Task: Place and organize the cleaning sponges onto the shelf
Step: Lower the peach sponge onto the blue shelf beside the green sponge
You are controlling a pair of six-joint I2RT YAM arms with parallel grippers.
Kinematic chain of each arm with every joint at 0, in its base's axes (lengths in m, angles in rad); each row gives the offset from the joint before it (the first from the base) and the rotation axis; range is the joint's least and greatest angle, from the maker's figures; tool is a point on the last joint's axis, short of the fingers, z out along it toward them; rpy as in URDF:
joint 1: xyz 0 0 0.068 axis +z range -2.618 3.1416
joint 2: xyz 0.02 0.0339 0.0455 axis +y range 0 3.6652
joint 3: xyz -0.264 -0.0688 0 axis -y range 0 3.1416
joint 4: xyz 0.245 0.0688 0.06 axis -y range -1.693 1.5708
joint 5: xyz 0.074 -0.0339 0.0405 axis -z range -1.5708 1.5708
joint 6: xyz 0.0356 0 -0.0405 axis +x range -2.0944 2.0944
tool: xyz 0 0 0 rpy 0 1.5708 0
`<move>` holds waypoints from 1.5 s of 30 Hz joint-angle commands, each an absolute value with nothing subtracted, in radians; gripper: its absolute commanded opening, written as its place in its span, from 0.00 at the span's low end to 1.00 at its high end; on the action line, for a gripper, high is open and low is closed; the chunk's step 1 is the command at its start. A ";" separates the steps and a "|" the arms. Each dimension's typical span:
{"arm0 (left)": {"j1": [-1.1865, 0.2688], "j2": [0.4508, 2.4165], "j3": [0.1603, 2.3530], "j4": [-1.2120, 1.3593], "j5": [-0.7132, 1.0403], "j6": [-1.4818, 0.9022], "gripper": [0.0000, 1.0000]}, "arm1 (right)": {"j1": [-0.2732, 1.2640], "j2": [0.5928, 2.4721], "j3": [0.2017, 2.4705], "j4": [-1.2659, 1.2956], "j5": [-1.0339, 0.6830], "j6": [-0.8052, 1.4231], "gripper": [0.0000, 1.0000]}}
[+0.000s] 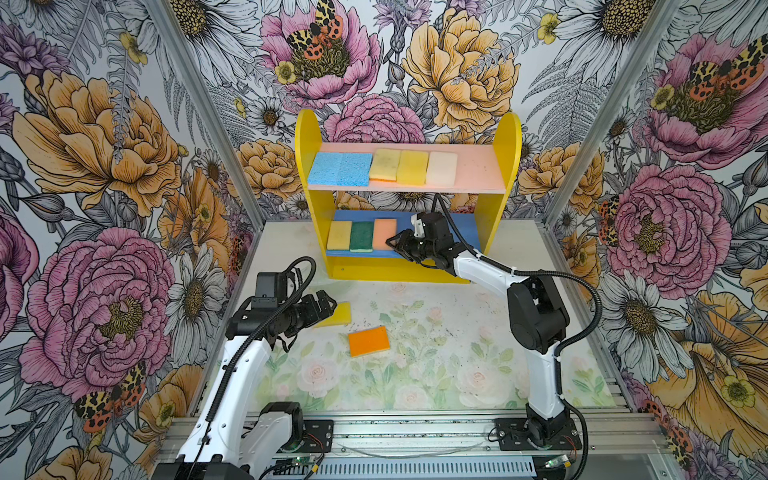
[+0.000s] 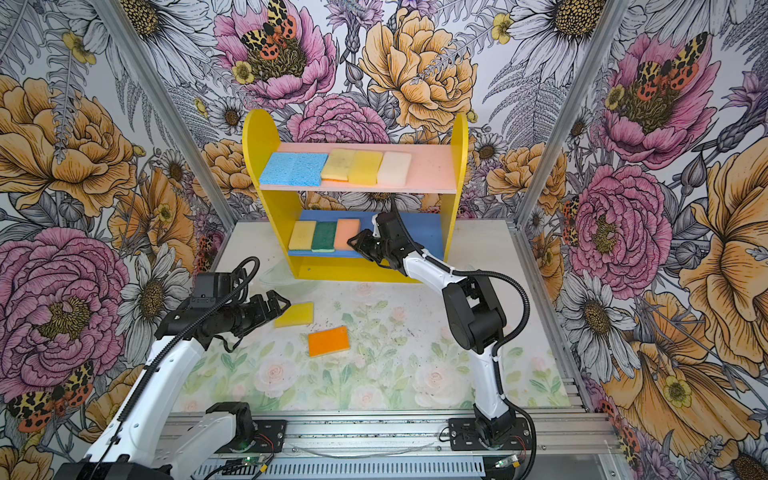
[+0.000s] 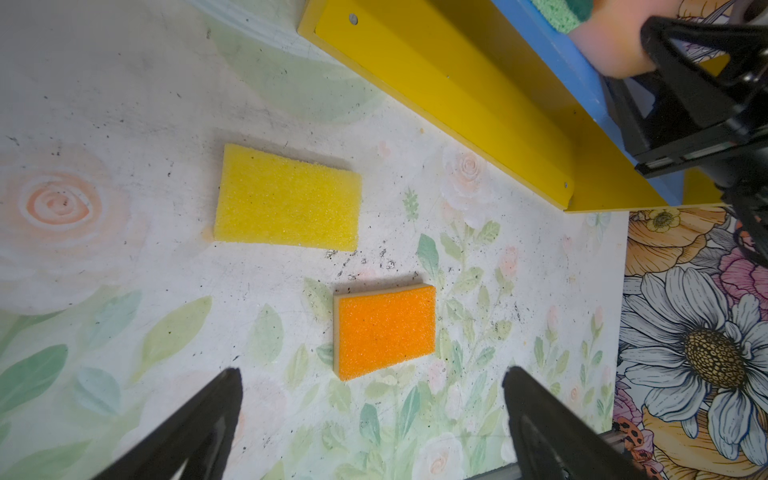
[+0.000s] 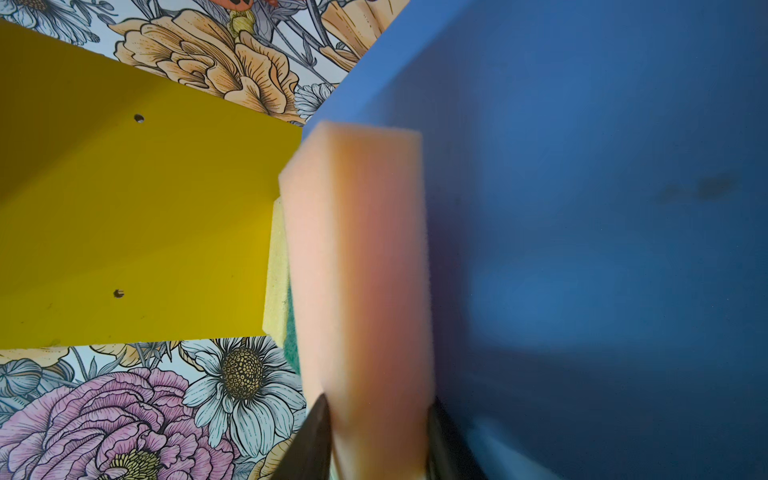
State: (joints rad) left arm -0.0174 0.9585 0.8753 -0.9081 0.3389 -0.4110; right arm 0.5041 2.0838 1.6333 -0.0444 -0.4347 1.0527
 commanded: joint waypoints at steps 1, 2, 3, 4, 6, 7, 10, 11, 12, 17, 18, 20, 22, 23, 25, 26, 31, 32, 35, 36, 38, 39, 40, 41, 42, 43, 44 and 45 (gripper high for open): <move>-0.025 0.957 0.864 -0.875 0.352 -0.393 0.99 | 0.499 2.092 1.654 -0.055 -0.450 1.037 0.41; -0.025 0.957 0.864 -0.876 0.352 -0.393 0.99 | 0.500 2.088 1.655 -0.063 -0.450 1.031 0.42; -0.026 0.957 0.864 -0.874 0.352 -0.392 0.99 | 0.498 2.086 1.656 -0.077 -0.447 1.024 0.44; -0.026 0.957 0.864 -0.875 0.354 -0.391 0.99 | 0.497 2.082 1.657 -0.091 -0.440 1.018 0.46; -0.026 0.957 0.864 -0.874 0.354 -0.391 0.99 | 0.497 2.071 1.661 -0.143 -0.417 0.999 0.50; -0.026 0.957 0.864 -0.874 0.354 -0.391 0.99 | 0.498 2.067 1.666 -0.173 -0.403 0.987 0.51; -0.026 0.957 0.864 -0.875 0.355 -0.391 0.99 | 0.504 2.053 1.675 -0.249 -0.356 0.947 0.56; -0.026 0.957 0.864 -0.875 0.357 -0.391 0.99 | 0.504 2.052 1.675 -0.264 -0.349 0.940 0.57; -0.025 0.957 0.864 -0.875 0.357 -0.391 0.99 | 0.505 2.053 1.678 -0.279 -0.343 0.933 0.59; -0.027 0.957 0.864 -0.875 0.358 -0.391 0.99 | 0.511 2.057 1.685 -0.327 -0.324 0.906 0.62; -0.027 0.957 0.864 -0.875 0.358 -0.391 0.99 | 0.512 2.057 1.689 -0.337 -0.322 0.899 0.62; -0.028 0.957 0.864 -0.874 0.359 -0.391 0.99 | 0.515 2.059 1.705 -0.364 -0.314 0.882 0.62; -0.029 0.956 0.864 -0.874 0.359 -0.391 0.99 | 0.518 2.060 1.722 -0.398 -0.299 0.861 0.62; -0.030 0.956 0.865 -0.874 0.358 -0.391 0.99 | 0.520 2.059 1.731 -0.416 -0.288 0.849 0.63; -0.030 0.954 0.864 -0.875 0.359 -0.391 0.99 | 0.523 2.056 1.743 -0.450 -0.259 0.825 0.63; -0.030 0.954 0.864 -0.875 0.358 -0.390 0.99 | 0.525 2.051 1.744 -0.461 -0.246 0.813 0.63; -0.032 0.956 0.865 -0.875 0.358 -0.391 0.99 | 0.525 2.059 1.767 -0.474 -0.229 0.777 0.64; -0.033 0.956 0.864 -0.875 0.359 -0.391 0.99 | 0.523 2.071 1.784 -0.473 -0.241 0.767 0.64; -0.033 0.957 0.864 -0.875 0.356 -0.391 0.99 | 0.521 2.124 1.855 -0.472 -0.291 0.748 0.65; -0.035 0.957 0.864 -0.874 0.356 -0.391 0.99 | 0.520 2.140 1.879 -0.472 -0.306 0.746 0.65; -0.035 0.956 0.864 -0.875 0.355 -0.391 0.99 | 0.519 2.176 1.921 -0.471 -0.333 0.744 0.65; -0.035 0.957 0.864 -0.875 0.355 -0.391 0.99 | 0.517 2.191 1.942 -0.471 -0.342 0.743 0.65; -0.037 0.957 0.865 -0.875 0.354 -0.392 0.99 | 0.517 2.202 1.958 -0.471 -0.349 0.744 0.66; -0.036 0.957 0.864 -0.876 0.353 -0.392 0.99 | 0.518 2.215 1.974 -0.471 -0.356 0.742 0.65; -0.036 0.959 0.864 -0.875 0.353 -0.393 0.99 | 0.518 2.226 1.990 -0.471 -0.363 0.742 0.65; -0.035 0.960 0.864 -0.875 0.353 -0.392 0.99 | 0.518 2.233 2.000 -0.471 -0.368 0.742 0.66; -0.035 0.962 0.864 -0.876 0.353 -0.393 0.99 | 0.519 2.239 2.007 -0.472 -0.372 0.745 0.66; -0.036 0.963 0.864 -0.875 0.354 -0.392 0.99 | 0.518 2.243 2.011 -0.472 -0.375 0.747 0.66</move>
State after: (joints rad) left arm -0.0265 0.9585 0.8745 -0.9081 0.3420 -0.4110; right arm 0.5224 2.2040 1.9827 -0.4366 -0.3489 0.7609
